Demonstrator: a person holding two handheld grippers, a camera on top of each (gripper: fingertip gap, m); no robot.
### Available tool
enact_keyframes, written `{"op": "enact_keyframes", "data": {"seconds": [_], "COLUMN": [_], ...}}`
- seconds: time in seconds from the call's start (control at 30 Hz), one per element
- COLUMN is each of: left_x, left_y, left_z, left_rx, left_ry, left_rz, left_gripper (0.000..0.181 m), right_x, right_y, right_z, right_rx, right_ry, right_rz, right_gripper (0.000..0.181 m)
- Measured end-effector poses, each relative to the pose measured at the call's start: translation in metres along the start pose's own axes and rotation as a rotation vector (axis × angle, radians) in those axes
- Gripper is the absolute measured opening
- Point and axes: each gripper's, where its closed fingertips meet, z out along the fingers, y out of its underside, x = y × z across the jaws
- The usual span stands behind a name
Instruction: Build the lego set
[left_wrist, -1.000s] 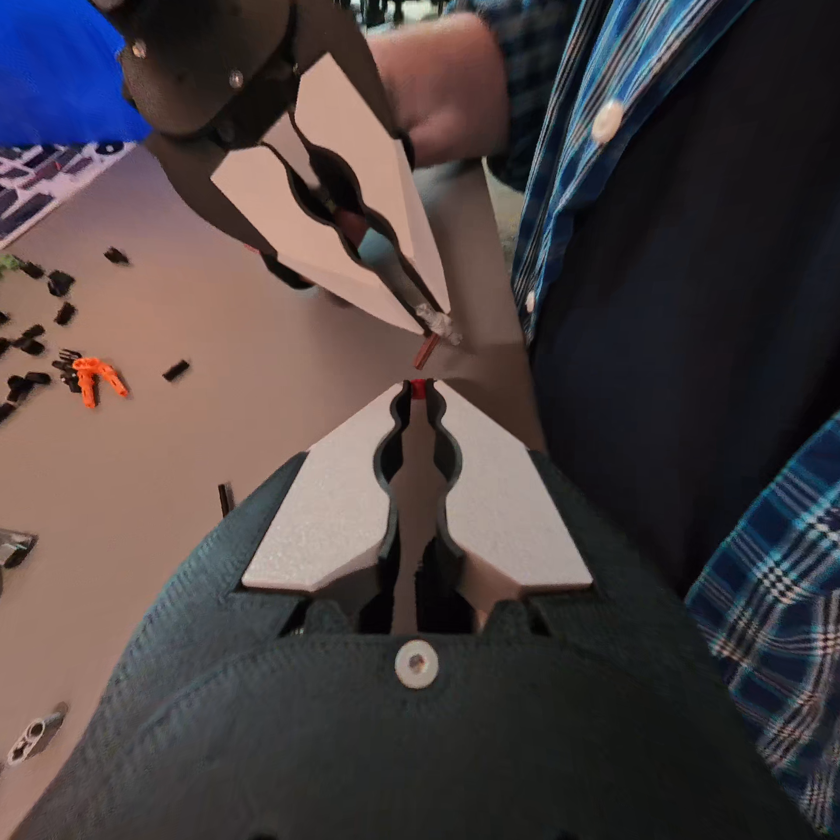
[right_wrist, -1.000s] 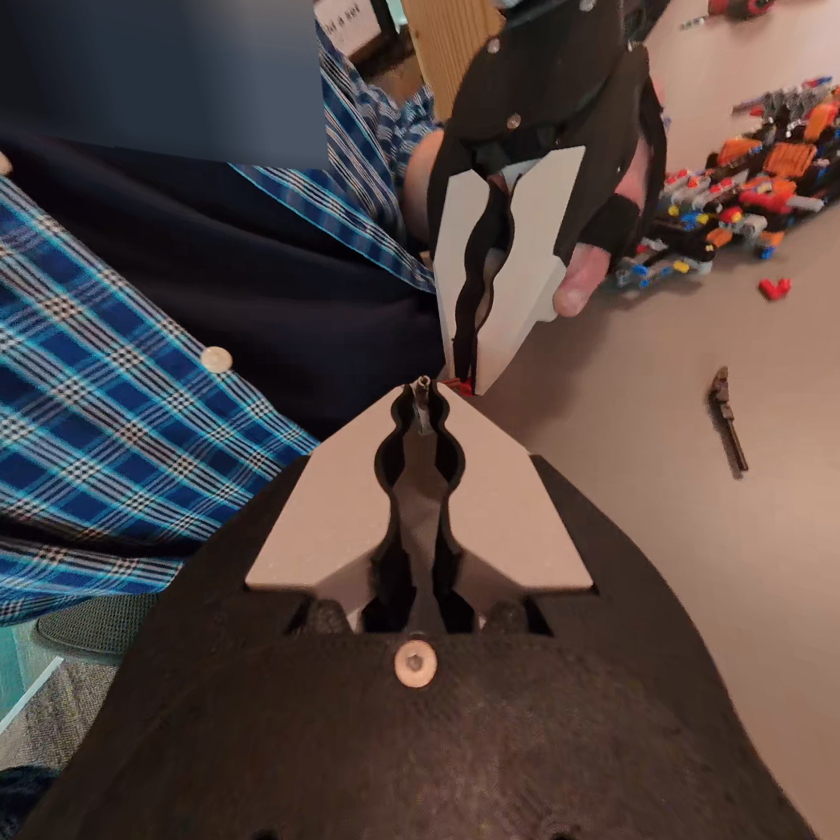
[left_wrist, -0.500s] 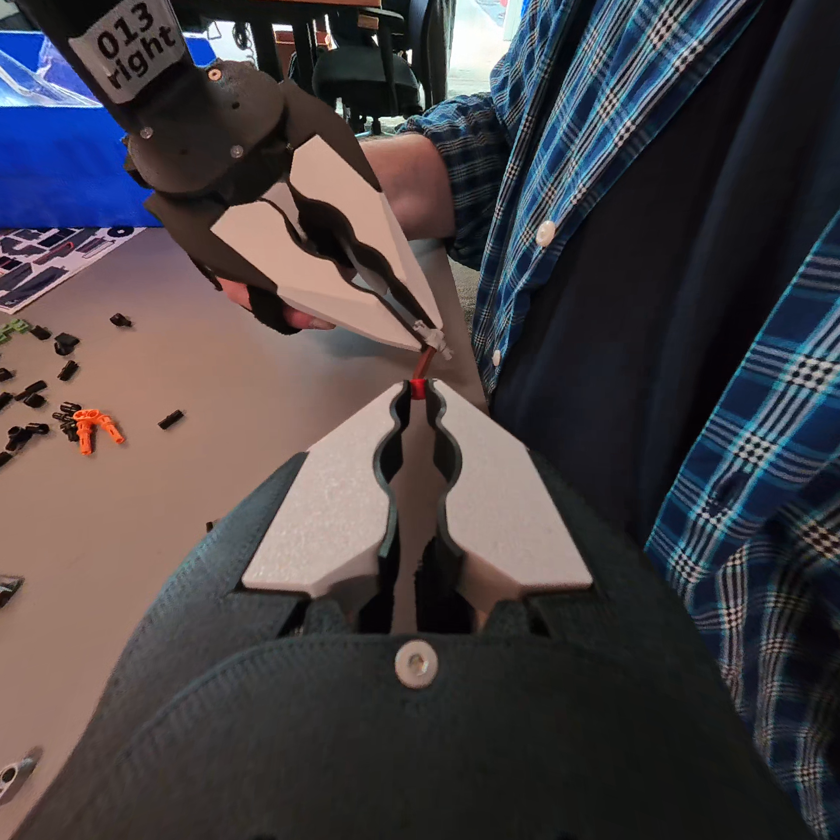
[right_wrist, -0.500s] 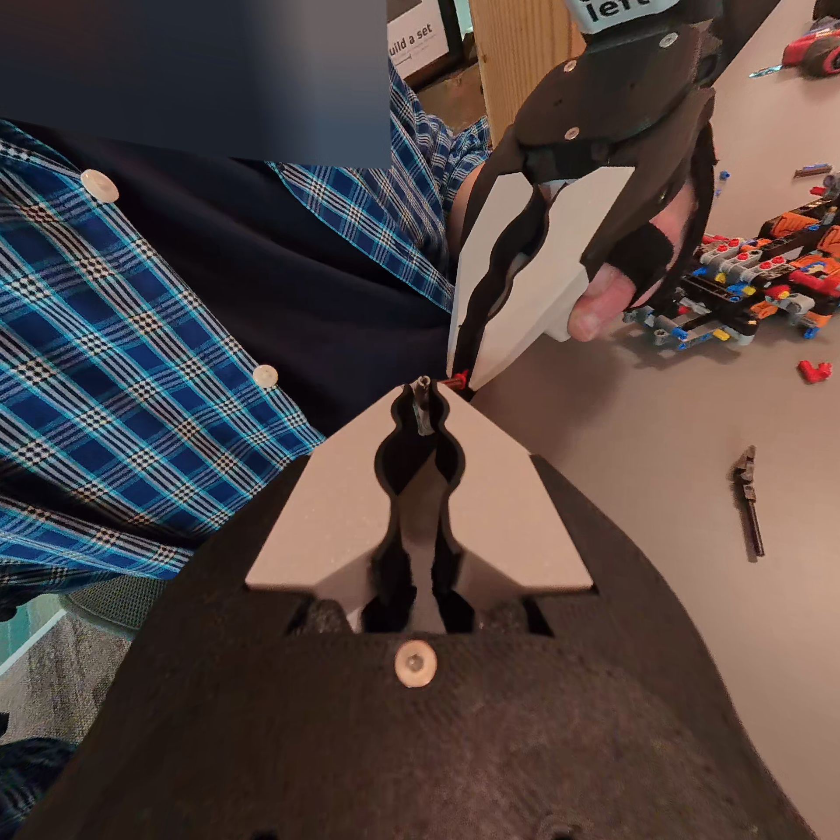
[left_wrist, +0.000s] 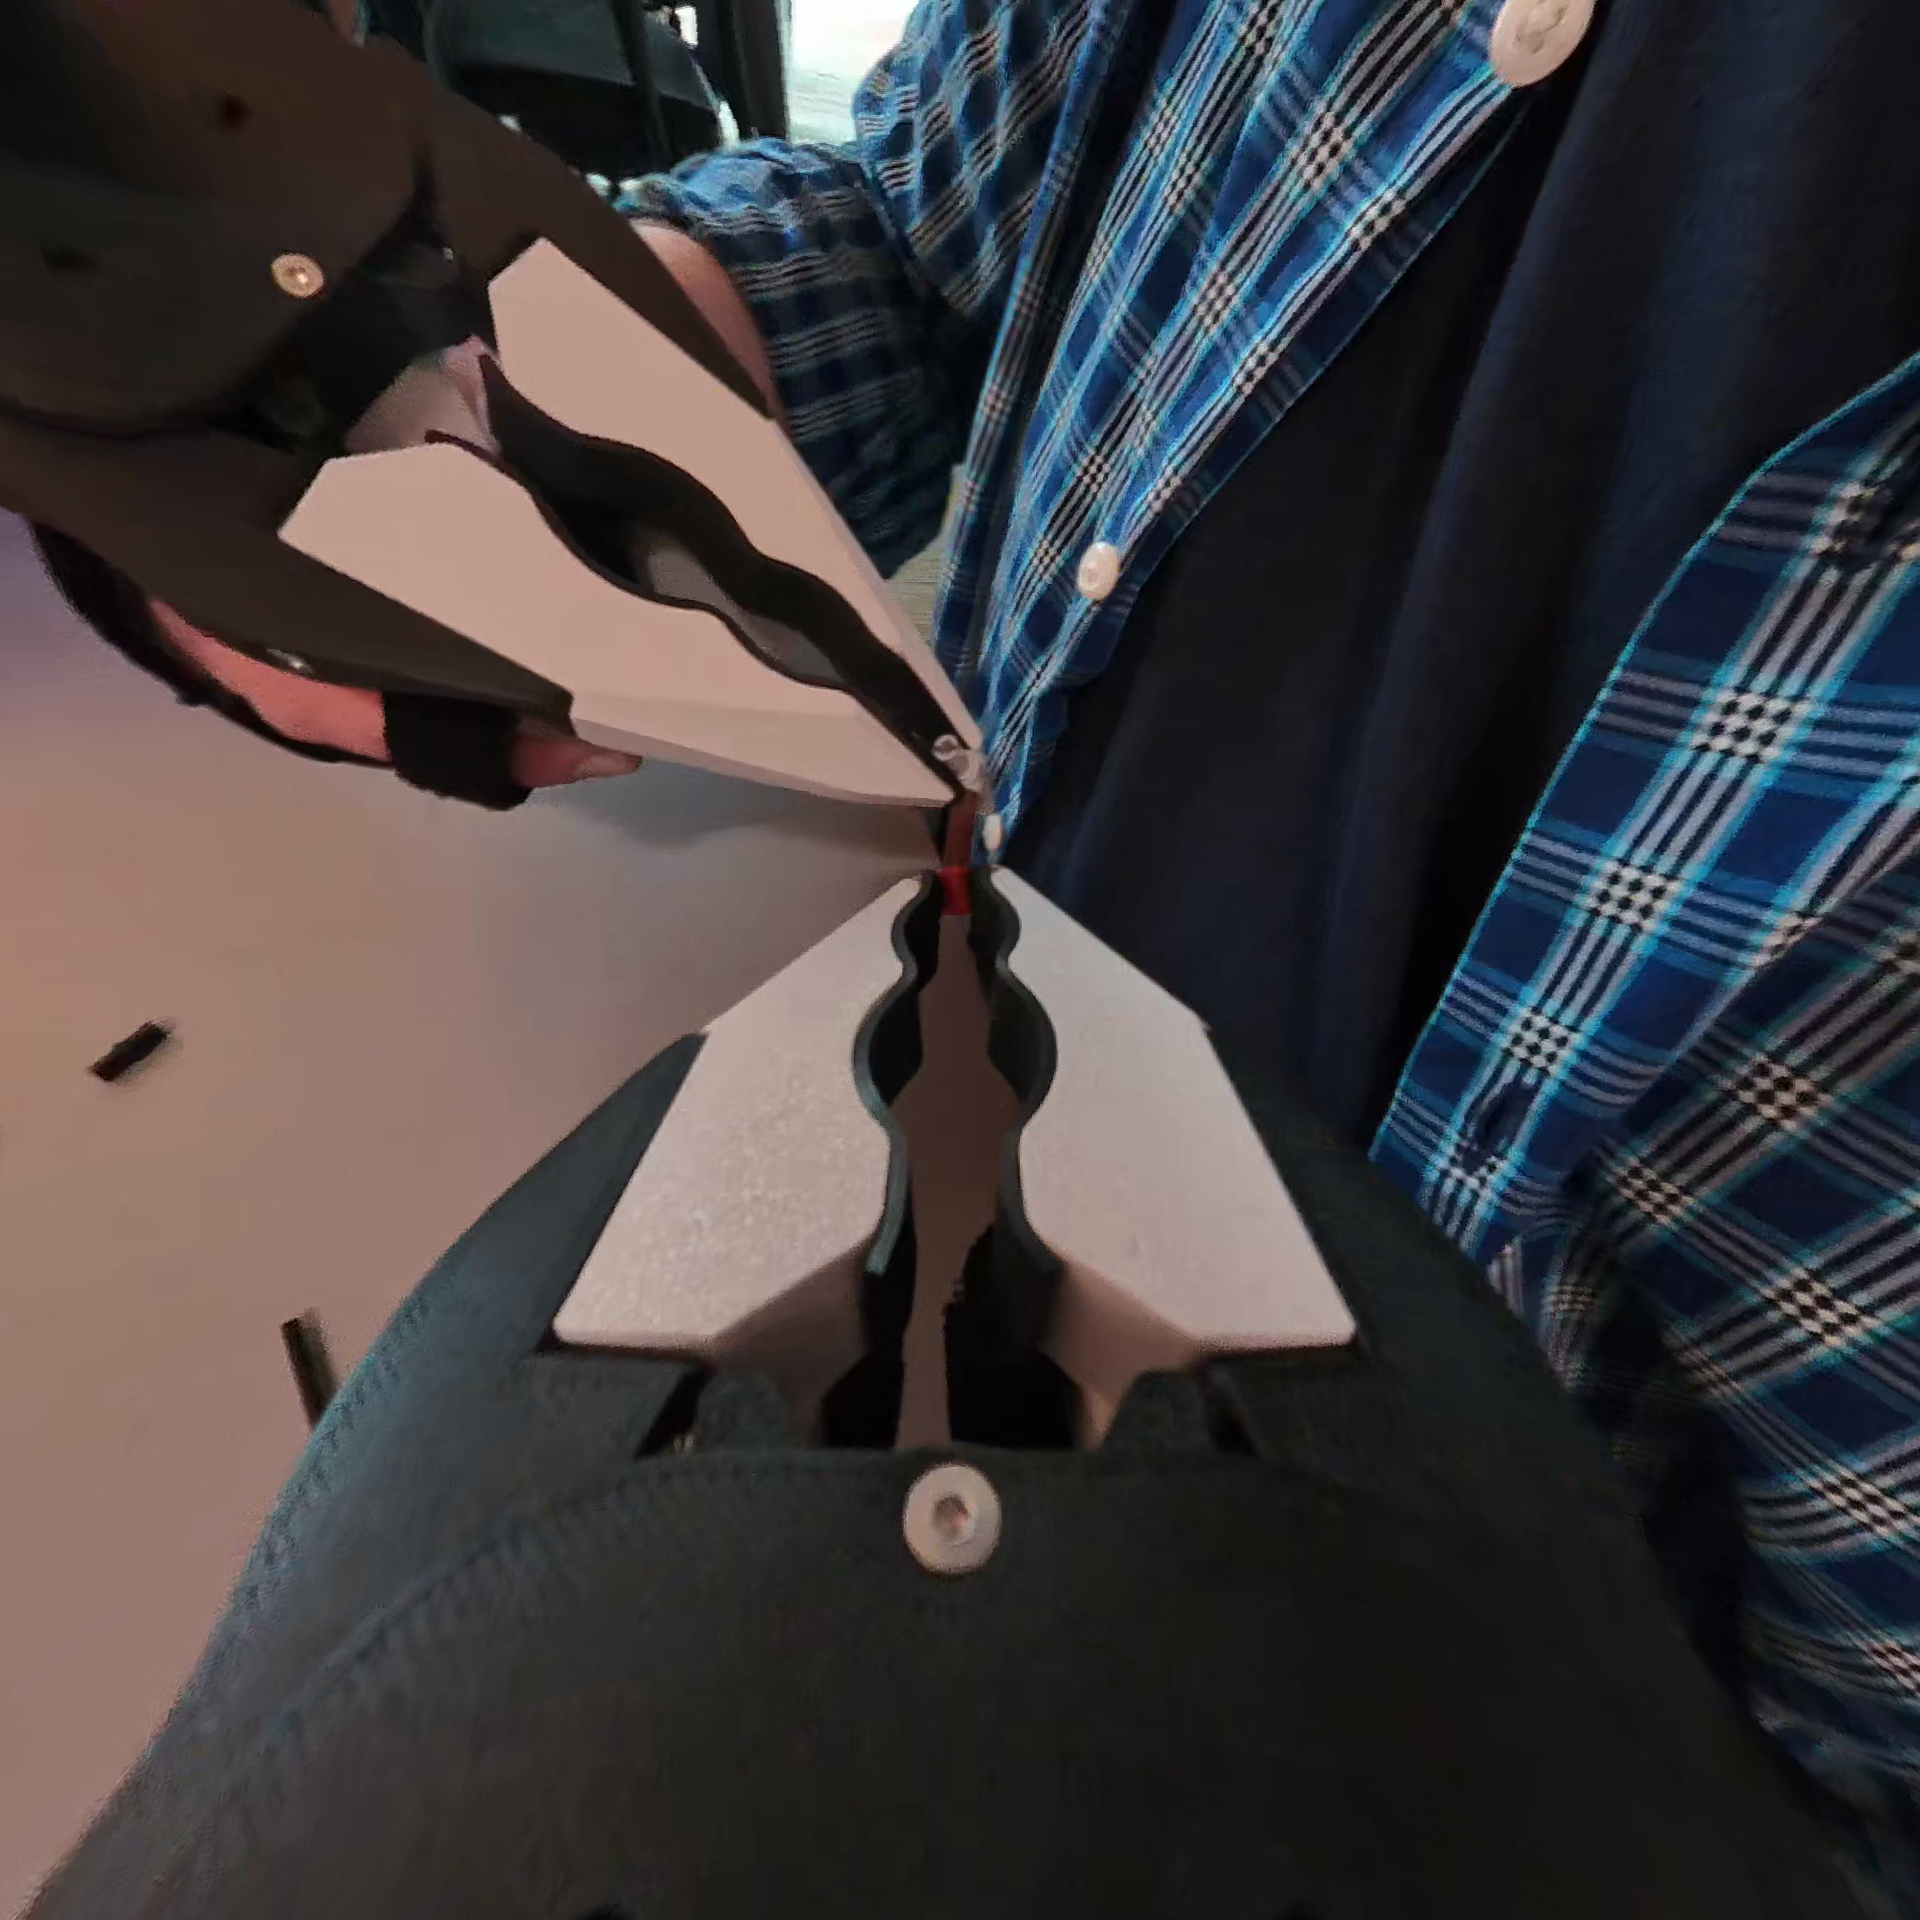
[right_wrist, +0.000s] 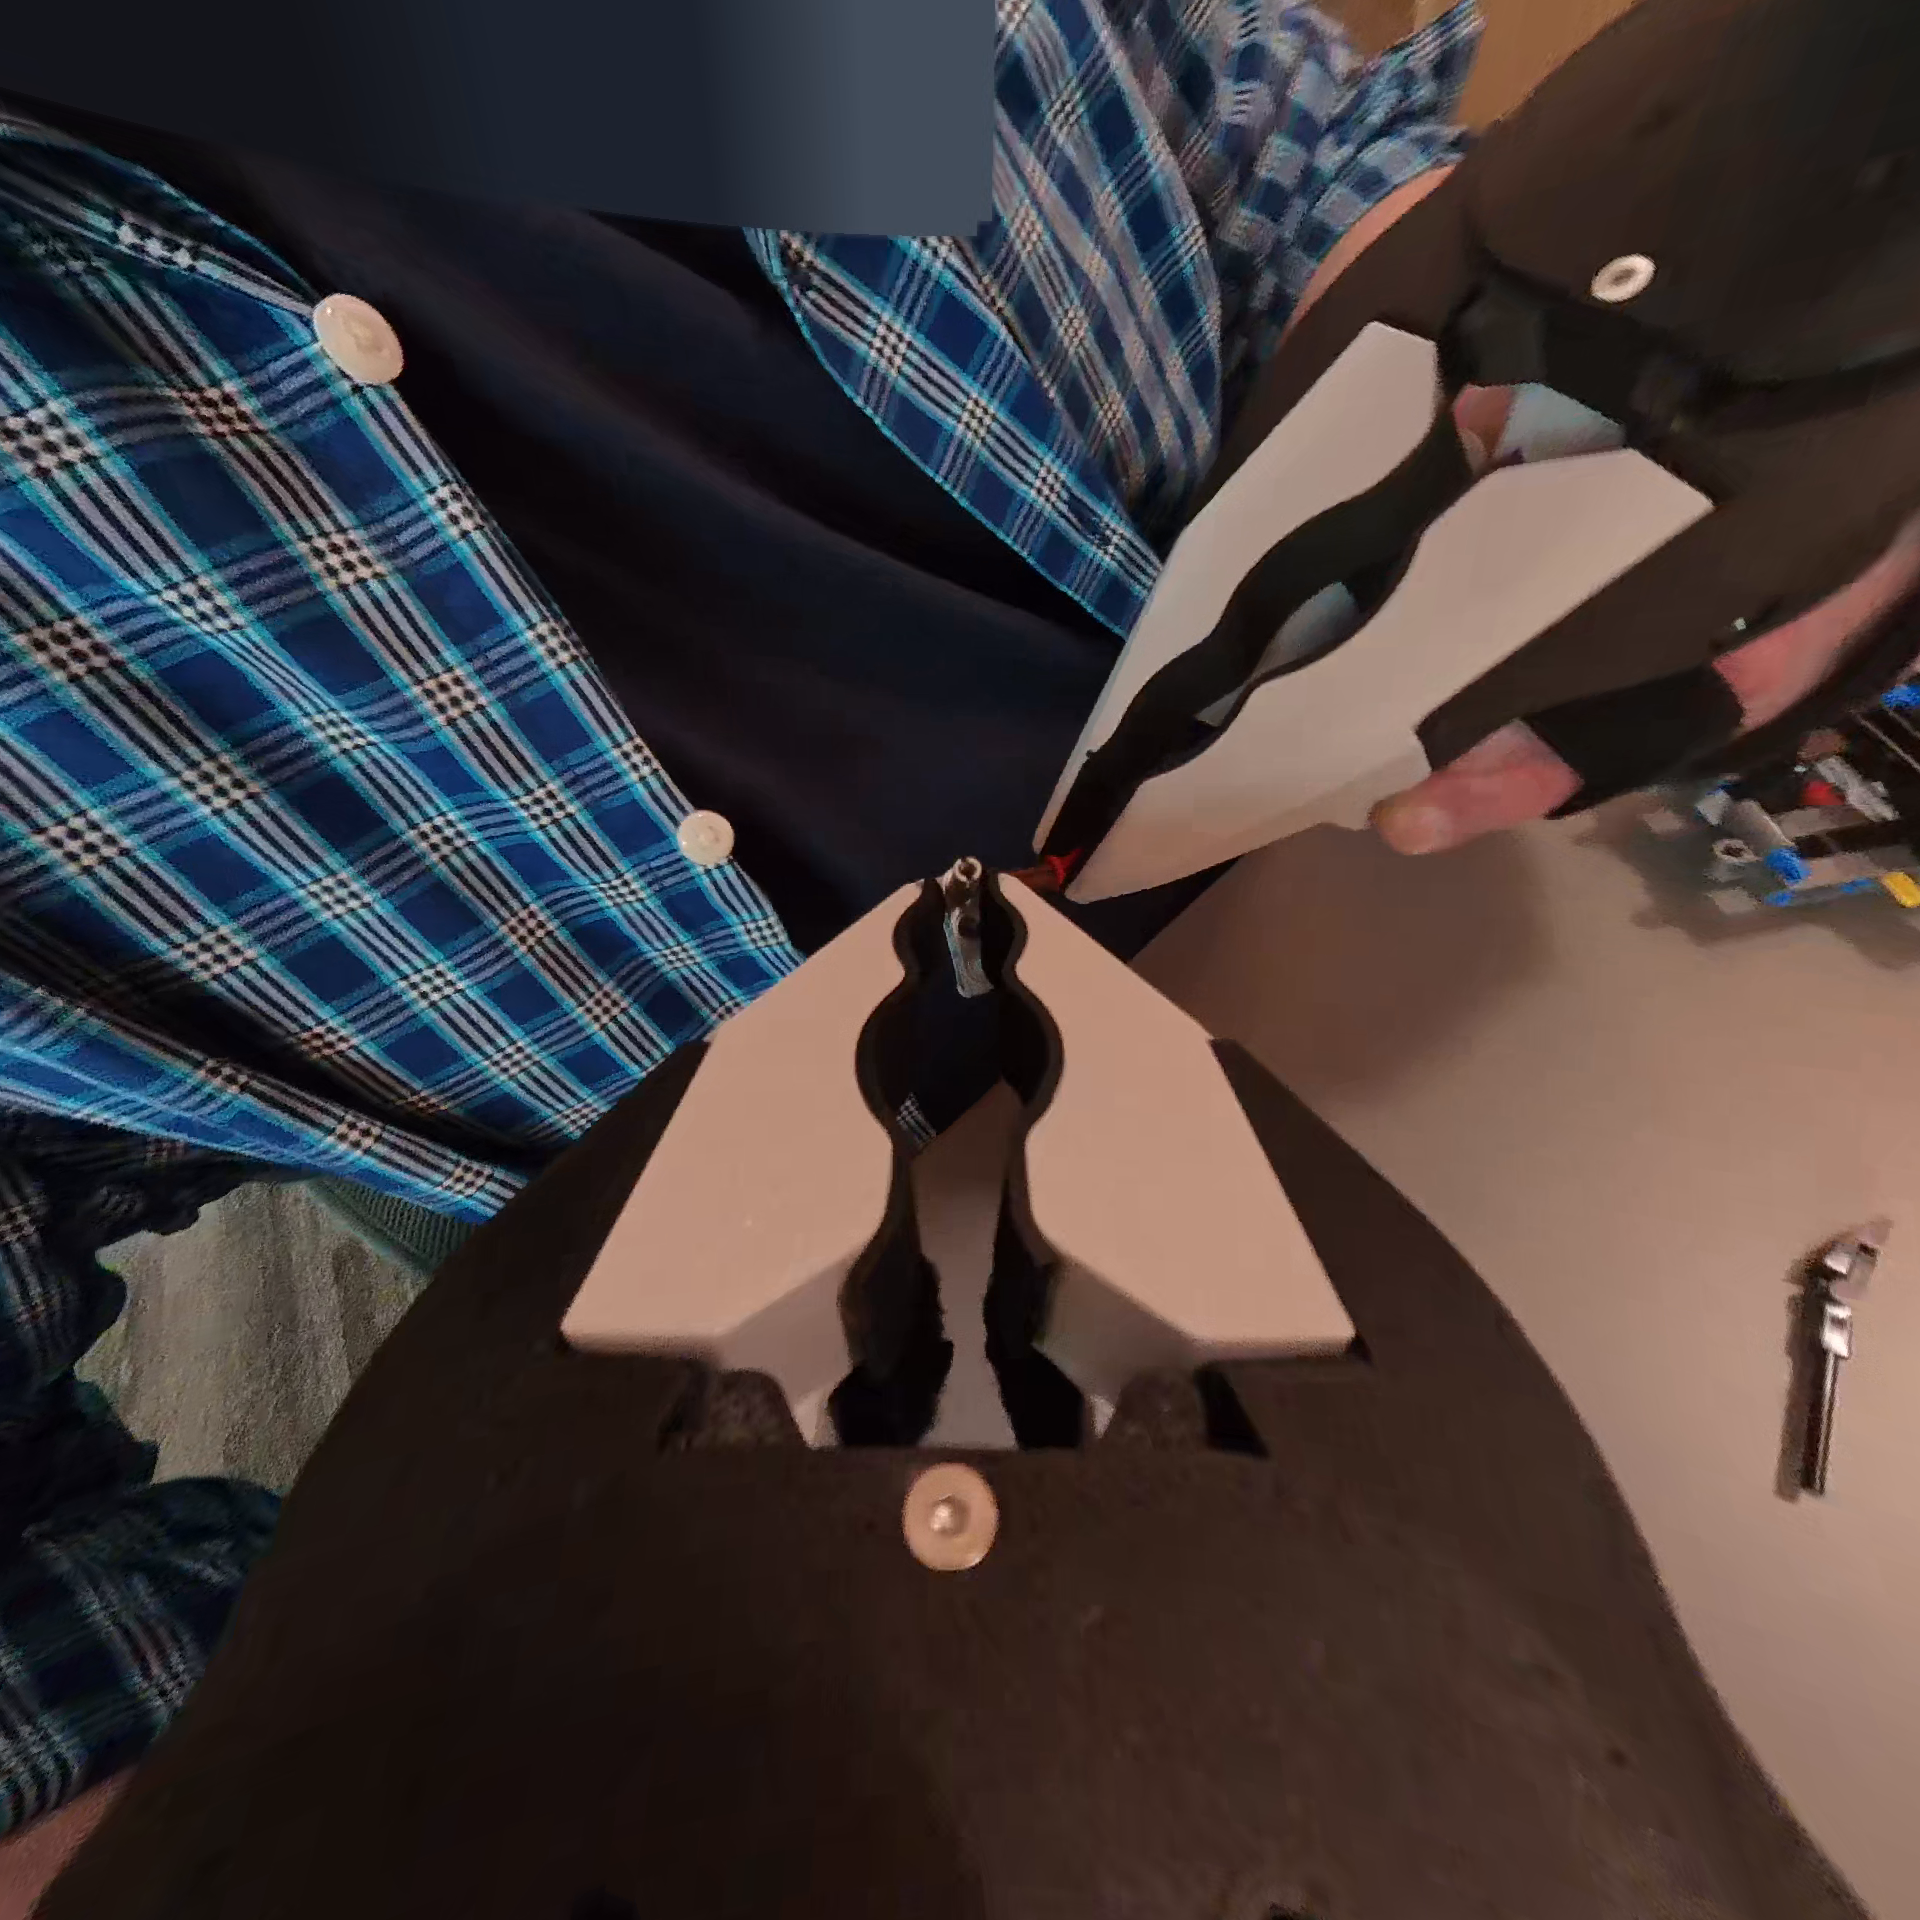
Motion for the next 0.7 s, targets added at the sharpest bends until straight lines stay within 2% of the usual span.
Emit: {"op": "enact_keyframes", "data": {"seconds": [0.27, 0.7], "left_x": [0.014, 0.013], "left_y": [-0.002, -0.006], "left_z": [0.007, 0.014], "left_rx": [-0.029, -0.043], "left_ry": [0.125, 0.174], "left_rz": [-0.025, -0.04], "left_gripper": [0.006, 0.005], "right_x": [-0.007, -0.006], "right_y": [0.0, 0.002], "right_z": [0.01, 0.01], "right_rx": [-0.064, -0.035], "right_ry": [-0.107, -0.072], "right_rz": [-0.036, -0.063], "right_gripper": [0.004, 0.004]}}
